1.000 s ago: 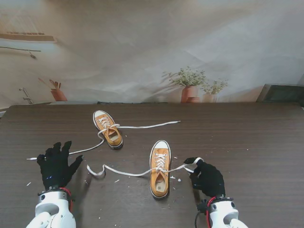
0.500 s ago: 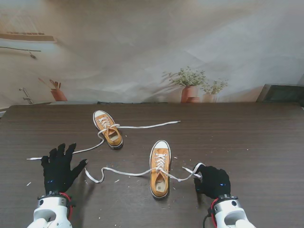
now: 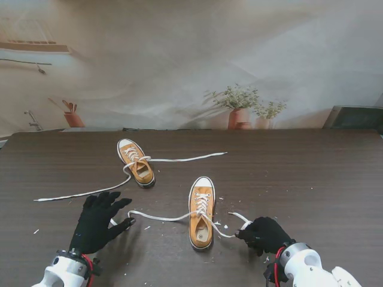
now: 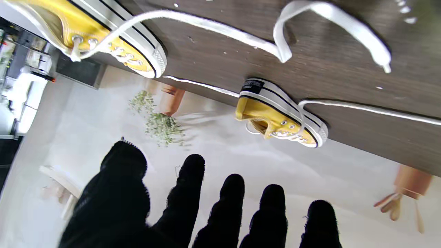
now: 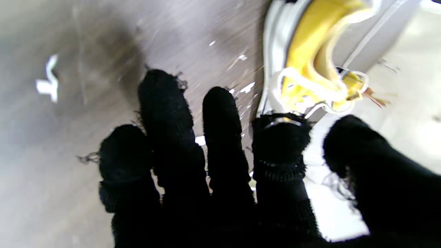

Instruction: Tie the shoelaces into a bow on the shoes

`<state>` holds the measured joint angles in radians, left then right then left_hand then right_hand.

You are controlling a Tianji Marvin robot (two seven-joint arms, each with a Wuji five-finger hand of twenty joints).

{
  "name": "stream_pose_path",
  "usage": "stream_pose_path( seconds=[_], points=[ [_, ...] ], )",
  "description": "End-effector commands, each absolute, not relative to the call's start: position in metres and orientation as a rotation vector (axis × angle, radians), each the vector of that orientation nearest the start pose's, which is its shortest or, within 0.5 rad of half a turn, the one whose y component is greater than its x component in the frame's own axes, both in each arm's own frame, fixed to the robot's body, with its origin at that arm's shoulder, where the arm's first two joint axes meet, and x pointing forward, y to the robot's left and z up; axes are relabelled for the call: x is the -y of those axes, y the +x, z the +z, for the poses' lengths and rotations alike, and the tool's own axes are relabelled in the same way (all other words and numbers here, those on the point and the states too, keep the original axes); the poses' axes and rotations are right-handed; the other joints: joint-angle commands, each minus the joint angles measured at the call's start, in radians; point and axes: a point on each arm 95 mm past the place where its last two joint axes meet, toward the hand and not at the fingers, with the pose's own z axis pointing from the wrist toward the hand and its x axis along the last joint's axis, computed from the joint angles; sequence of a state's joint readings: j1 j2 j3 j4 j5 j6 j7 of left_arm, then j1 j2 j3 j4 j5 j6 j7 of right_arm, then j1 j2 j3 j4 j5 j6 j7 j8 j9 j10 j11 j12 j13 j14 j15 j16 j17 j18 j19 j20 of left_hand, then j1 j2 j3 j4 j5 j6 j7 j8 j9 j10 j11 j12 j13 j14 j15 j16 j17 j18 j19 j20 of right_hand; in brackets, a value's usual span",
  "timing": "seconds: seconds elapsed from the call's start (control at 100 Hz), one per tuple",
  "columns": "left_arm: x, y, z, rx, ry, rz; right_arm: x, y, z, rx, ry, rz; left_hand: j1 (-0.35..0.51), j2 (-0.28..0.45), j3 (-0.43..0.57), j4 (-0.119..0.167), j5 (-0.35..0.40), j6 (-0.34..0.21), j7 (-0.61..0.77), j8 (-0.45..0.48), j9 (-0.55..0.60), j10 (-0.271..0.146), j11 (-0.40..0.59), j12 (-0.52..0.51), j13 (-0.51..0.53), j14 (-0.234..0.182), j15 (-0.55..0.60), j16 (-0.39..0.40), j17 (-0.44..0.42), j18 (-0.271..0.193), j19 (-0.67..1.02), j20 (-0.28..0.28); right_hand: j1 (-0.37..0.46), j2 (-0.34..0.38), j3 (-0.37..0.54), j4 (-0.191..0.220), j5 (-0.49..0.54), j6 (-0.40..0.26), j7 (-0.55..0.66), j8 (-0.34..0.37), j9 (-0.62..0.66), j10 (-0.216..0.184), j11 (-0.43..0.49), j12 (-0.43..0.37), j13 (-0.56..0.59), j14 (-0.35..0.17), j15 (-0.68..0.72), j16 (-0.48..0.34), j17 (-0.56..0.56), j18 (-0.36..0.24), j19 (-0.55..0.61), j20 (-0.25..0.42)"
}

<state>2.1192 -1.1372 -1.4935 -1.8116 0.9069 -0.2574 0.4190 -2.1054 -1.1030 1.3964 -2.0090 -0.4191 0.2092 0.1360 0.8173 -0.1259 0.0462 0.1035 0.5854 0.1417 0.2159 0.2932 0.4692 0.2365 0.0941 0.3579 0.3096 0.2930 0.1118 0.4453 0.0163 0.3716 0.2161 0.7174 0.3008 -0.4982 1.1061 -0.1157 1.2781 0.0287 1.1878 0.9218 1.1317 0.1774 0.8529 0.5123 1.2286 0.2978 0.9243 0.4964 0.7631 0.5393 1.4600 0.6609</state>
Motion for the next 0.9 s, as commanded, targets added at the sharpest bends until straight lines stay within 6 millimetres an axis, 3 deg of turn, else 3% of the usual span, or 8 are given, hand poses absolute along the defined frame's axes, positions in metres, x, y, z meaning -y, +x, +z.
stream_pose_path(
  seconds=[0.0,0.16,0.22,0.3,0.4,0.46,0.65,0.89],
  points=[
    [-0.054,0.260,-0.354,-1.184,-1.311,-1.685,0.011,0.253,-0.348,1.422,-2.499,-1.754,0.029,0.022,-0.007,-0.019,0.022,-0.007,0.009,0.021,0.016,-0.001,-0.004,0.027,0.016,0.002,-0.002,0.012,0.005,-0.009,-0.025,-0.007,-0.041,0.030,-0.041,0.006,0.044,0.015,-0.031,0.007,0.042,0.027,0.010,0.016,0.057,0.039,0.043,0.021,0.037,0.046,0.046,0.024],
    [-0.052,0.262,-0.364,-1.304,-1.250,-1.712,0.018,0.250,-0.347,1.201,-2.430,-1.804,0.022,0.019,-0.002,-0.023,0.019,-0.023,0.021,0.026,0.025,-0.021,0.004,0.031,0.037,-0.017,-0.002,0.010,0.022,-0.014,-0.026,-0.018,-0.009,0.027,-0.035,-0.006,-0.146,-0.018,-0.232,0.004,0.028,0.029,0.026,0.037,0.061,0.044,0.077,0.020,0.051,0.045,0.078,0.051],
    [-0.051,0.262,-0.365,-1.326,-1.240,-1.719,0.018,0.250,-0.347,1.139,-2.415,-1.851,0.019,0.020,0.001,-0.024,0.020,-0.029,0.027,0.028,0.030,-0.027,0.011,0.033,0.046,-0.019,-0.001,0.010,0.029,-0.008,-0.025,-0.022,0.006,0.001,-0.020,-0.053,-0.177,-0.035,-0.213,-0.035,0.043,0.021,0.041,0.039,0.062,0.033,0.115,0.030,0.079,0.047,0.089,0.050],
    [-0.047,0.261,-0.366,-1.342,-1.255,-1.736,0.017,0.251,-0.347,1.027,-2.382,-1.927,0.019,0.021,0.006,-0.025,0.022,-0.032,0.034,0.030,0.024,-0.030,0.022,0.035,0.049,-0.019,-0.001,0.009,0.028,-0.006,-0.026,-0.025,0.071,-0.060,-0.012,-0.148,-0.323,-0.080,-0.185,-0.234,0.043,0.017,0.042,0.031,0.063,0.035,0.120,0.019,0.082,0.050,0.091,0.044],
    [-0.042,0.258,-0.366,-1.344,-1.267,-1.758,0.013,0.255,-0.347,0.903,-2.351,-2.002,0.016,0.023,0.011,-0.029,0.021,-0.035,0.043,0.030,0.014,-0.034,0.047,0.034,0.051,-0.016,-0.002,0.008,0.030,-0.001,-0.023,-0.029,0.142,-0.087,-0.012,-0.174,-0.452,-0.110,-0.289,-0.510,0.014,0.026,-0.008,0.000,0.036,0.067,0.046,-0.004,0.000,0.062,0.041,0.047],
    [-0.039,0.257,-0.366,-1.345,-1.262,-1.772,0.011,0.256,-0.350,0.941,-2.348,-2.040,0.016,0.024,0.012,-0.030,0.022,-0.035,0.045,0.030,0.012,-0.034,0.057,0.034,0.052,-0.018,-0.002,0.007,0.029,-0.002,-0.022,-0.029,0.132,-0.080,-0.004,-0.164,-0.502,-0.138,-0.386,-0.598,-0.045,0.016,-0.054,-0.021,-0.026,0.052,0.001,-0.005,-0.071,0.034,0.004,0.048],
    [-0.036,0.253,-0.365,-1.382,-1.207,-1.772,0.001,0.263,-0.362,1.390,-2.341,-2.180,0.011,0.022,0.013,-0.032,0.012,-0.041,0.044,0.027,-0.003,-0.040,0.079,0.028,0.051,-0.022,-0.003,0.006,0.028,-0.006,-0.022,-0.033,0.055,-0.081,0.048,-0.036,-0.585,-0.161,-0.517,-0.556,-0.267,-0.016,-0.075,-0.055,-0.214,-0.014,-0.090,0.000,-0.229,-0.050,-0.102,0.041],
    [-0.036,0.246,-0.366,-1.376,-1.195,-1.792,-0.012,0.281,-0.378,1.879,-2.212,-2.359,0.012,0.021,0.018,-0.032,0.017,-0.040,0.048,0.026,-0.002,-0.041,0.094,0.019,0.055,-0.020,-0.001,0.005,0.030,-0.002,-0.020,-0.035,0.054,-0.075,0.026,-0.013,-0.614,-0.164,-0.503,-0.515,-0.311,-0.037,-0.033,-0.059,-0.234,-0.051,-0.090,-0.006,-0.219,-0.076,-0.109,0.038]
  ],
)
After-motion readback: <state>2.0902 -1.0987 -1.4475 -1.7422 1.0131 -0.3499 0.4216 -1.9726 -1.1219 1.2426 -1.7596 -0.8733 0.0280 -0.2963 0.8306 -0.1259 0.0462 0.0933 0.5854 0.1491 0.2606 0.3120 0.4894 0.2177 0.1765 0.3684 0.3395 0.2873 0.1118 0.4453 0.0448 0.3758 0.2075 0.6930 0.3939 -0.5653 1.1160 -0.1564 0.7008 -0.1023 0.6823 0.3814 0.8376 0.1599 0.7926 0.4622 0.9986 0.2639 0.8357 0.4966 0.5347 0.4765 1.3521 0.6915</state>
